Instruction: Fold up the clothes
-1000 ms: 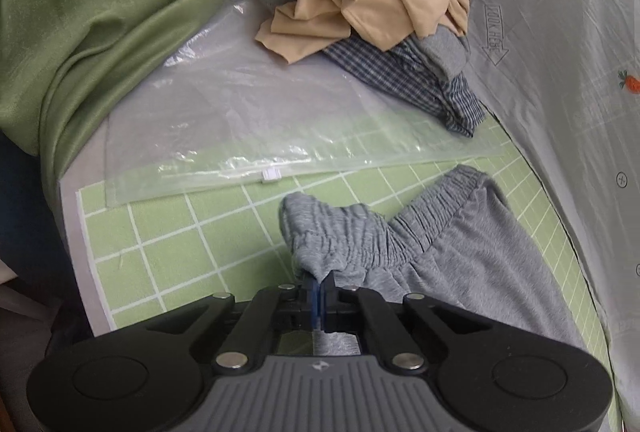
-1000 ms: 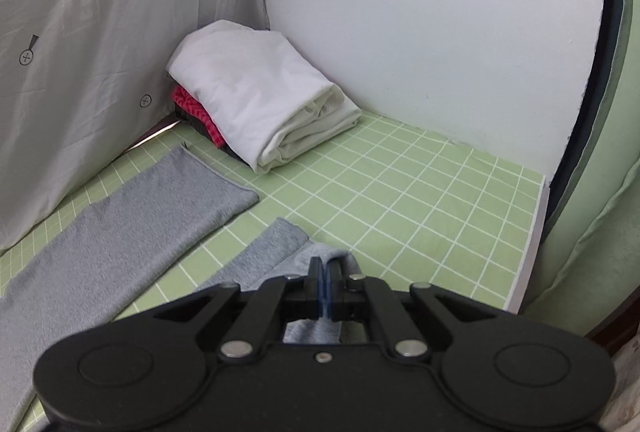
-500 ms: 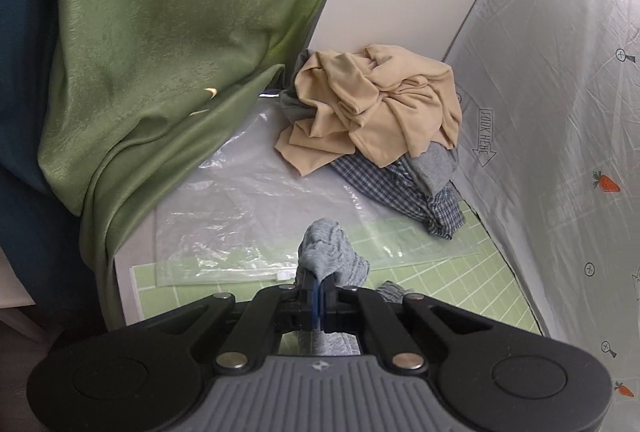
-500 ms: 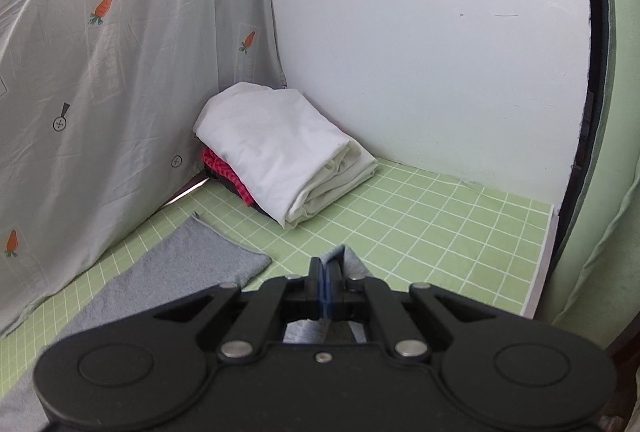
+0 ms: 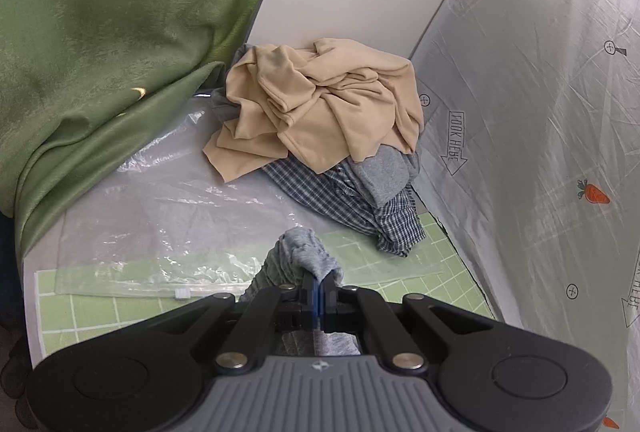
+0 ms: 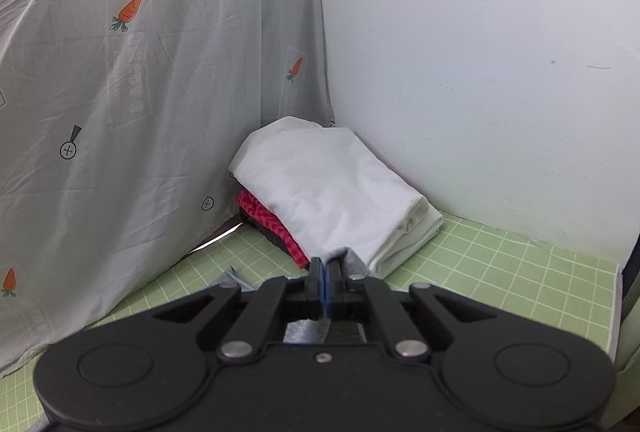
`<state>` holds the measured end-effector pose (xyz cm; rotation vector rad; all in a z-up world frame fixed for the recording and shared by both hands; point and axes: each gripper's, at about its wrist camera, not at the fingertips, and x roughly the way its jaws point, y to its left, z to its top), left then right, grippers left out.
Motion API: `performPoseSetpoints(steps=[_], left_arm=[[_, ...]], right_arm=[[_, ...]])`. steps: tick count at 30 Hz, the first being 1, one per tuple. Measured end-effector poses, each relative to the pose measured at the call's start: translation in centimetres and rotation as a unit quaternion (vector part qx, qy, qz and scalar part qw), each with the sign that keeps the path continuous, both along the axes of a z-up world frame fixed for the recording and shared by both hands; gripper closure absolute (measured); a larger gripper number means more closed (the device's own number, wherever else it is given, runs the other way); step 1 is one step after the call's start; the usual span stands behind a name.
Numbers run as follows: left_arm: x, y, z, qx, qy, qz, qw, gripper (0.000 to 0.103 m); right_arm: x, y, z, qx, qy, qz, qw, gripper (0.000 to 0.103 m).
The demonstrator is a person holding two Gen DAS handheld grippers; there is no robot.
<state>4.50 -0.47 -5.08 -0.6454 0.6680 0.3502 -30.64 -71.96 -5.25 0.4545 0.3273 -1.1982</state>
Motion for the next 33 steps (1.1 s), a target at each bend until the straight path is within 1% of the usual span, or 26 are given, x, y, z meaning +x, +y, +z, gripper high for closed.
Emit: performPoseSetpoints(steps=[4, 8, 10, 12, 13, 15, 16, 17, 18, 19, 20, 21, 22, 23, 24, 27, 29, 30, 33], left_arm=[[2.5, -1.3, -1.4, -0.001, 0.025, 0.013, 0.9996, 0.103], [5.7, -3.0, -3.1, 0.019, 0.045, 0.013, 0.9987, 0.103], [7.3, -3.6, -4.1, 0.022, 0.051, 0.018, 0.9983, 0.103], [9.5, -4.5, -5.2, 0.024, 0.052, 0.017, 0.9982, 0.103], [10.6, -4.9, -5.8, 0.025, 0.053, 0.01, 0.9982, 0.103], [12.6, -5.8, -6.7, 0.029, 0.067, 0.002, 0.9973, 0.097], [13.4, -6.2, -7.0, 0.033, 0.075, -0.001, 0.9966, 0.084], [13.6, -6.5, -6.9, 0.04, 0.074, -0.004, 0.9964, 0.069], [13.5, -6.8, -6.6, 0.048, 0.066, -0.009, 0.9966, 0.061], [13.3, -7.1, -6.3, 0.057, 0.058, -0.014, 0.9966, 0.041], [12.9, -7.3, -6.0, 0.066, 0.053, -0.019, 0.9963, 0.03], [12.5, -7.5, -5.8, 0.074, 0.052, -0.025, 0.9956, 0.029], [12.1, -7.6, -5.7, 0.08, 0.058, -0.033, 0.9946, 0.029], [11.7, -7.7, -5.6, 0.086, 0.063, -0.042, 0.9934, 0.029], [11.2, -7.9, -5.7, 0.091, 0.07, -0.048, 0.9922, 0.028], [10.0, -8.2, -6.5, 0.092, 0.095, -0.065, 0.9891, 0.028], [9.2, -8.4, -7.2, 0.081, 0.111, -0.071, 0.9879, 0.028], [8.7, -8.7, -7.4, 0.077, 0.116, -0.076, 0.9874, 0.028], [7.9, -9.7, -7.6, 0.077, 0.122, -0.092, 0.9853, 0.028]], right_arm=[[3.8, -2.8, -0.6, 0.009, 0.005, -0.004, 1.0, 0.102], [9.0, -5.9, -2.4, 0.014, 0.045, 0.005, 0.999, 0.102], [11.7, -7.4, -3.4, 0.018, 0.062, 0.012, 0.998, 0.102], [14.3, -9.3, -4.8, 0.036, 0.059, 0.015, 0.997, 0.102], [15.5, -10.4, -5.6, 0.051, 0.047, 0.017, 0.997, 0.102], [17.9, -12.2, -7.0, 0.078, 0.039, 0.03, 0.996, 0.101], [19.2, -13.0, -7.7, 0.093, 0.039, 0.036, 0.994, 0.094], [20.3, -13.6, -8.3, 0.106, 0.041, 0.041, 0.993, 0.072], [20.6, -13.5, -8.5, 0.111, 0.048, 0.04, 0.992, 0.058], [20.1, -13.0, -8.6, 0.107, 0.052, 0.035, 0.992, 0.055], [19.6, -12.4, -8.8, 0.103, 0.057, 0.031, 0.993, 0.048], [19.0, -11.8, -8.9, 0.1, 0.061, 0.026, 0.993, 0.04], [18.4, -11.3, -9.2, 0.099, 0.065, 0.02, 0.993, 0.036], [17.3, -10.8, -9.9, 0.11, 0.066, 0.01, 0.992, 0.031], [16.2, -10.3, -10.5, 0.122, 0.068, 0.001, 0.99, 0.029], [13.1, -8.8, -12.5, 0.155, 0.072, -0.027, 0.985, 0.028], [11.1, -7.8, -13.8, 0.177, 0.074, -0.045, 0.98, 0.028], [10.7, -7.5, -14.4, 0.187, 0.069, -0.048, 0.979, 0.028], [11.0, -6.9, -15.1, 0.188, 0.076, -0.038, 0.978, 0.028]])
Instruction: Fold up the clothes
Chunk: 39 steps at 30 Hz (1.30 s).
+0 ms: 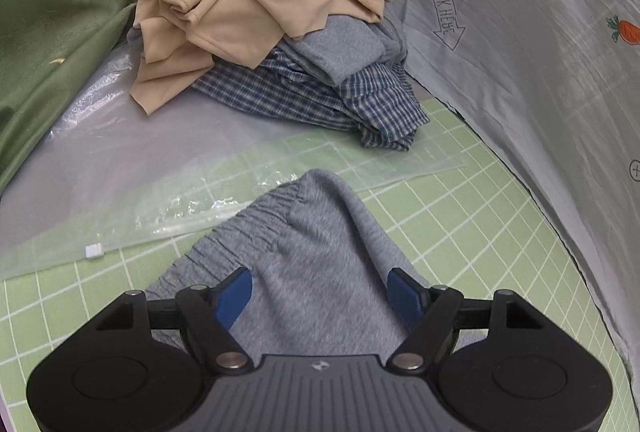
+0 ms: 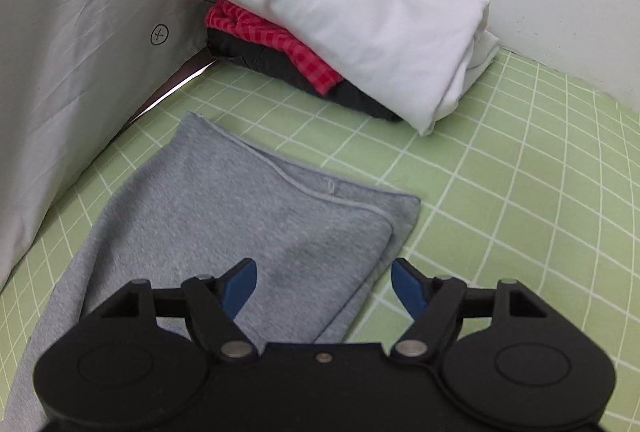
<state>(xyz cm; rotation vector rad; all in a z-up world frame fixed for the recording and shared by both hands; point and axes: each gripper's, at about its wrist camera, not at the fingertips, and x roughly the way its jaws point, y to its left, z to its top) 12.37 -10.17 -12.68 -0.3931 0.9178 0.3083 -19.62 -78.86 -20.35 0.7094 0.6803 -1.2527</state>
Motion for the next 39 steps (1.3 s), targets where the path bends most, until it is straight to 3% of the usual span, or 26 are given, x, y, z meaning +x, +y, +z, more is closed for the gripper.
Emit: performPoseSetpoints(steps=[3, 5, 6, 7, 8, 11, 19, 20, 23, 29, 33, 36, 38, 39], left_arm=[[-0.8, -1.2, 0.1, 0.003, 0.004, -0.02, 0.9998, 0.028], [-1.3, -2.0, 0.2, 0.002, 0.007, -0.033, 0.9994, 0.028], [-1.5, -2.4, 0.2, 0.001, 0.011, -0.04, 0.9991, 0.028], [-1.8, -2.8, 0.2, 0.002, 0.014, -0.048, 0.9988, 0.028], [-2.1, -3.2, 0.2, 0.003, 0.016, -0.055, 0.9984, 0.028], [-3.4, -4.4, 0.0, 0.005, 0.03, -0.084, 0.996, 0.028], [-7.2, -6.3, -1.6, 0.005, 0.07, -0.153, 0.9857, 0.028], [-7.5, -6.5, -1.9, 0.005, 0.077, -0.162, 0.9838, 0.028], [-8.1, -7.8, -2.5, 0.013, 0.095, -0.187, 0.9777, 0.028], [-8.5, -9.4, -2.5, 0.023, 0.102, -0.223, 0.9693, 0.027], [-8.5, -10.1, -2.4, 0.04, 0.104, -0.229, 0.9669, 0.027], [-8.4, -10.5, -2.5, 0.048, 0.111, -0.227, 0.9665, 0.027], [-8.4, -10.8, -2.6, 0.052, 0.115, -0.228, 0.9656, 0.027], [-8.4, -11.0, -2.7, 0.054, 0.116, -0.23, 0.9647, 0.027]], right_arm=[[0.3, 0.6, -0.7, 0.002, 0.005, 0.01, 1.0, 0.037], [0.5, 0.9, -1.1, 0.002, 0.009, 0.017, 1.0, 0.072], [0.2, 1.0, -1.1, -0.004, 0.012, 0.02, 1.0, 0.079], [-0.1, 1.2, -1.1, -0.01, 0.016, 0.024, 1.0, 0.096], [-0.4, 1.3, -1.0, -0.016, 0.02, 0.027, 0.999, 0.1], [-1.4, 1.6, -0.9, -0.033, 0.031, 0.037, 0.998, 0.101], [-9.7, 3.5, 0.1, -0.014, 0.028, 0.041, 0.999, 0.099], [-10.3, 3.8, 0.4, -0.015, 0.027, 0.047, 0.998, 0.095], [-11.8, 4.5, 1.3, -0.036, 0.031, 0.051, 0.998, 0.051], [-12.8, 3.9, 1.8, -0.047, 0.008, 0.074, 0.996, 0.045], [-12.3, 2.8, 0.9, -0.049, 0.014, 0.08, 0.995, 0.052], [-12.1, 1.8, 0.3, -0.044, 0.009, 0.075, 0.996, 0.066], [-12.1, 1.2, 0.1, -0.04, 0.01, 0.08, 0.996, 0.101], [-12.1, 1.0, 0.3, -0.042, 0.012, 0.082, 0.996, 0.102]])
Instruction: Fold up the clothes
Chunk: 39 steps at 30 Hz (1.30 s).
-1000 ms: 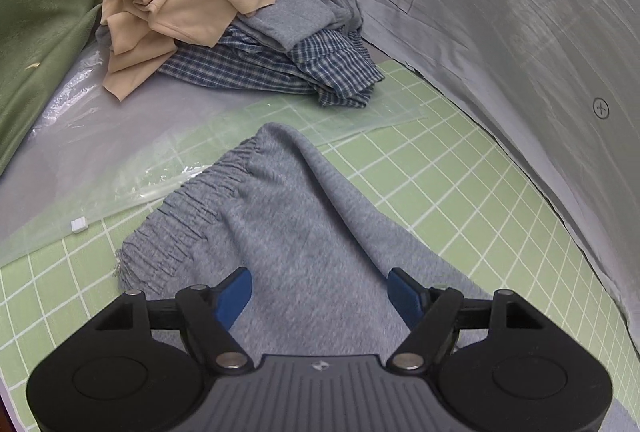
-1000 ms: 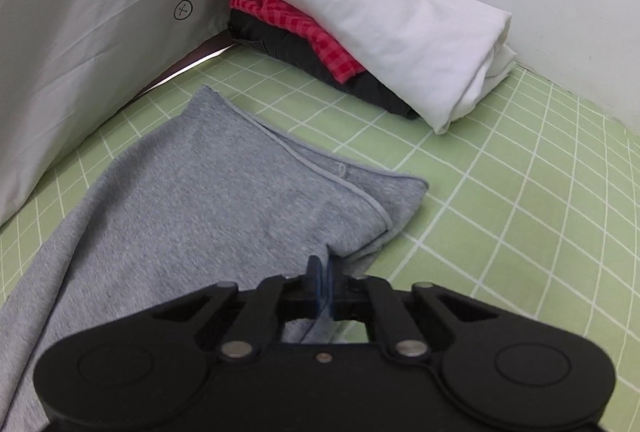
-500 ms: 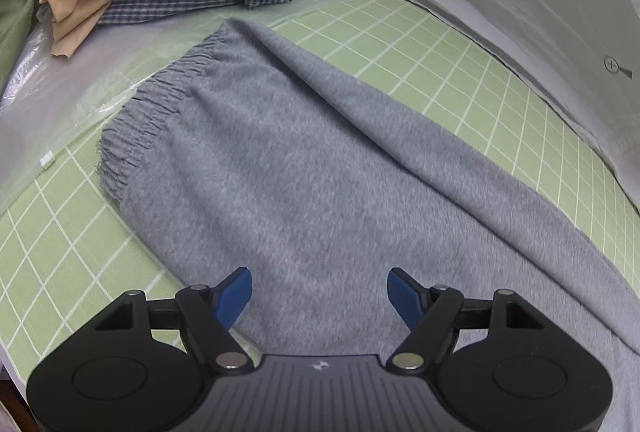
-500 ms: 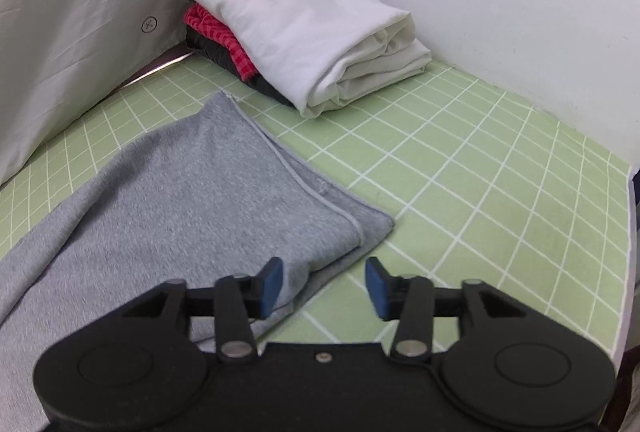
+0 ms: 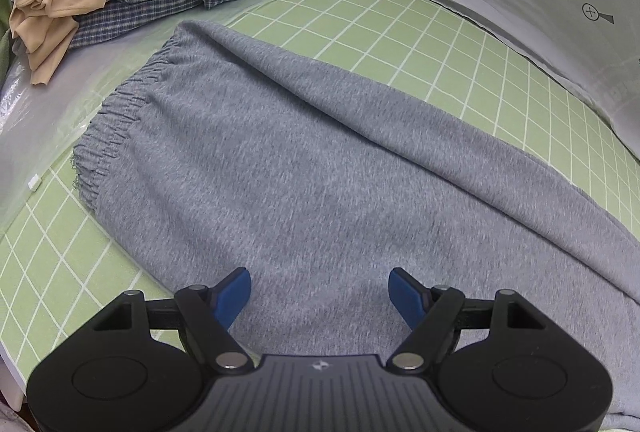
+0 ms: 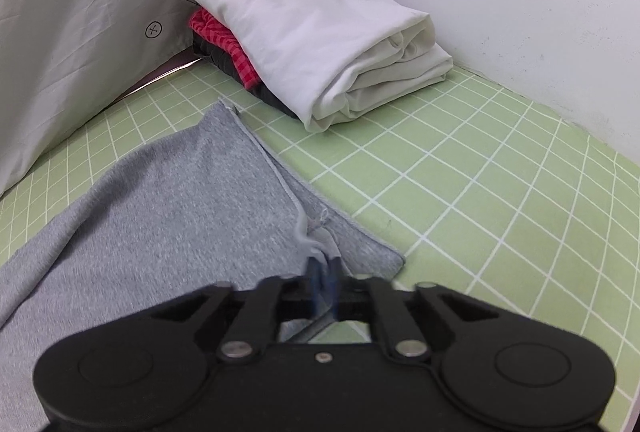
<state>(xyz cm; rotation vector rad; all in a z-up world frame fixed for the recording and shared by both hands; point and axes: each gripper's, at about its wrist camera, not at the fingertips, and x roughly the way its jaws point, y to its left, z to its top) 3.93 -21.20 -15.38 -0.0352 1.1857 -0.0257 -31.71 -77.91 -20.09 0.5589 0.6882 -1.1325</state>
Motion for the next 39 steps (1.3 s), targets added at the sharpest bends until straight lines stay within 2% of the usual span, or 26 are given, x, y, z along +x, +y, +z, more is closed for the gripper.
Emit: performPoseSetpoints(steps=[6, 10, 12, 13, 15, 16, 19, 23, 30, 35, 39], left_arm=[[-0.4, -1.0, -0.6, 0.016, 0.01, -0.016, 0.9997, 0.027], [-0.3, -1.2, -0.8, 0.016, 0.014, -0.021, 0.9995, 0.027], [-0.2, -1.4, -0.9, 0.019, 0.013, -0.028, 0.9993, 0.027], [-0.2, -1.5, -0.8, 0.021, 0.011, -0.032, 0.9992, 0.027], [-0.1, -1.9, -0.7, 0.029, 0.007, -0.041, 0.9987, 0.026], [0.0, -2.2, -0.7, 0.029, 0.006, -0.047, 0.9985, 0.025], [0.3, -3.3, -0.6, 0.027, 0.003, -0.069, 0.9972, 0.025], [0.9, -5.7, -0.7, 0.038, -0.007, -0.117, 0.9924, 0.024], [2.0, -10.3, -1.8, 0.045, -0.019, -0.19, 0.9805, 0.024], [3.0, -12.4, -3.0, 0.036, -0.025, -0.204, 0.978, 0.024], [4.4, -13.1, -3.4, 0.025, -0.043, -0.193, 0.98, 0.022]], right_arm=[[-1.2, -0.4, 4.2, -0.074, 0.0, 0.012, 0.997, 0.103], [-1.5, -2.2, 3.3, -0.057, 0.031, -0.002, 0.998, 0.102], [0.0, -1.0, 3.2, -0.056, 0.038, 0.019, 0.997, 0.096], [0.8, -0.4, 3.2, -0.056, 0.041, 0.03, 0.997, 0.083], [2.4, 0.7, 3.1, -0.056, 0.048, 0.052, 0.996, 0.039], [3.1, 1.3, 3.1, -0.056, 0.052, 0.062, 0.995, 0.034], [5.6, 3.1, 3.0, -0.056, 0.06, 0.097, 0.992, 0.031], [10.6, 6.1, 3.1, -0.038, 0.041, 0.17, 0.984, 0.023], [18.1, 10.8, 1.7, -0.009, 0.051, 0.288, 0.956, 0.023], [21.0, 12.8, 0.9, 0.008, 0.052, 0.328, 0.943, 0.023], [23.0, 12.9, 0.5, 0.015, 0.051, 0.336, 0.94, 0.021]])
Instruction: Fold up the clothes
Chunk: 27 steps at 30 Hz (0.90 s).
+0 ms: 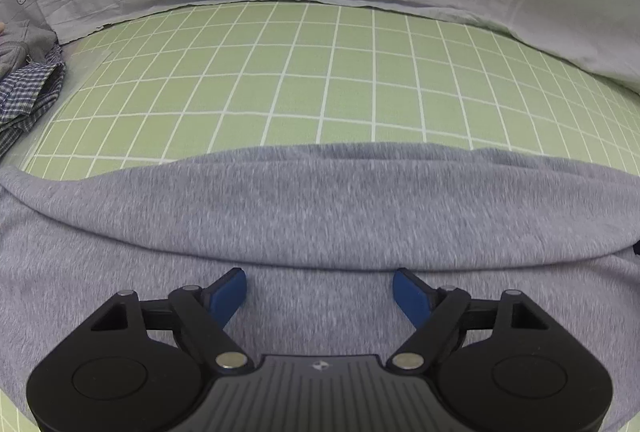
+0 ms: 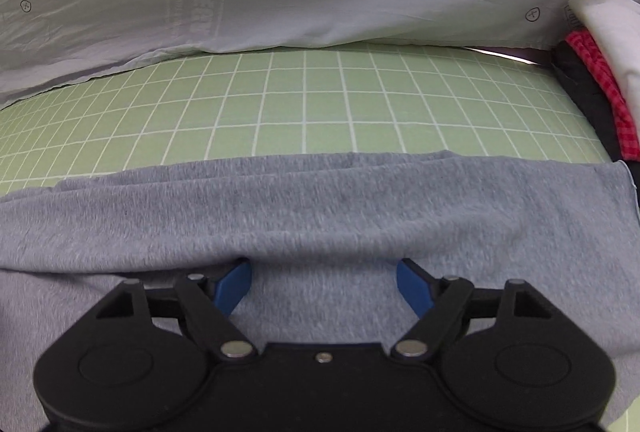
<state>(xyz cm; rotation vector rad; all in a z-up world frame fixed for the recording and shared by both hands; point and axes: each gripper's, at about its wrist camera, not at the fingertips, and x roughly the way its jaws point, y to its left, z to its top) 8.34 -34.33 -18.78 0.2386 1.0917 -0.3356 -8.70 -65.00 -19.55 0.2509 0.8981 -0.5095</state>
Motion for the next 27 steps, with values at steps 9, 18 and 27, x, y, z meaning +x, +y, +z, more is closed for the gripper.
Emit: performPoseSetpoints(steps=[9, 18, 27], left_arm=[[5.5, -1.0, -0.1, -0.021, -0.028, 0.037, 0.9987, 0.02], [4.3, 1.2, 1.9, -0.045, -0.033, 0.066, 0.9963, 0.02], [-0.2, 3.4, 1.8, -0.039, -0.005, 0.063, 0.9972, 0.018]], right_arm=[[5.2, -2.4, -0.6, 0.0, -0.015, -0.006, 1.0, 0.017], [4.9, -0.4, 1.0, 0.001, -0.031, -0.056, 0.998, 0.015], [1.3, 5.0, 0.5, 0.017, -0.003, -0.028, 0.999, 0.014]])
